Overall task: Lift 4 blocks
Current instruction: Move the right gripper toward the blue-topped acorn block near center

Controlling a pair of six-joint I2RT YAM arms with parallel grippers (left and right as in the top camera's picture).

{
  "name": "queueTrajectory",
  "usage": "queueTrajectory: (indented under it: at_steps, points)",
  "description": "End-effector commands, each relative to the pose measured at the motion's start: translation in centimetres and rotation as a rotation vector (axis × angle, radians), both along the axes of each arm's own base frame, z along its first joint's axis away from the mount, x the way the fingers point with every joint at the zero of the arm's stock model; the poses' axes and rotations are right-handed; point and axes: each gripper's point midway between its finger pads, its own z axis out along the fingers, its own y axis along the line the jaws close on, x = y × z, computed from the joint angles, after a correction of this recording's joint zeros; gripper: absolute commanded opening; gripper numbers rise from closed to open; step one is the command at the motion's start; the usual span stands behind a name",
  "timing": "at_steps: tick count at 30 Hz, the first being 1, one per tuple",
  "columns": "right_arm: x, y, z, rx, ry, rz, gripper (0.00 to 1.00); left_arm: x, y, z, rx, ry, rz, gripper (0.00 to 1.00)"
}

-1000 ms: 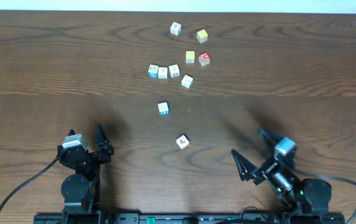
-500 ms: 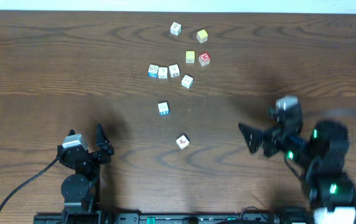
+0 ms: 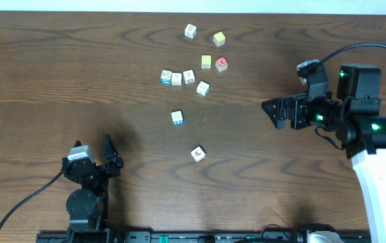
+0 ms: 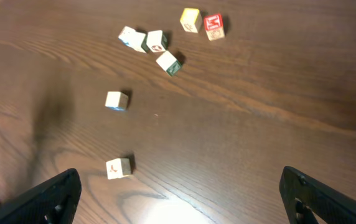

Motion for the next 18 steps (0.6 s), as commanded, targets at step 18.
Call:
queueTrajectory:
  at_steps: [18]
  points:
    - [-0.7, 3.5, -1.8, -0.200, 0.082, -0.087, 0.99, -0.1, 0.2, -1.9, 0.003, 0.058, 0.009, 0.76]
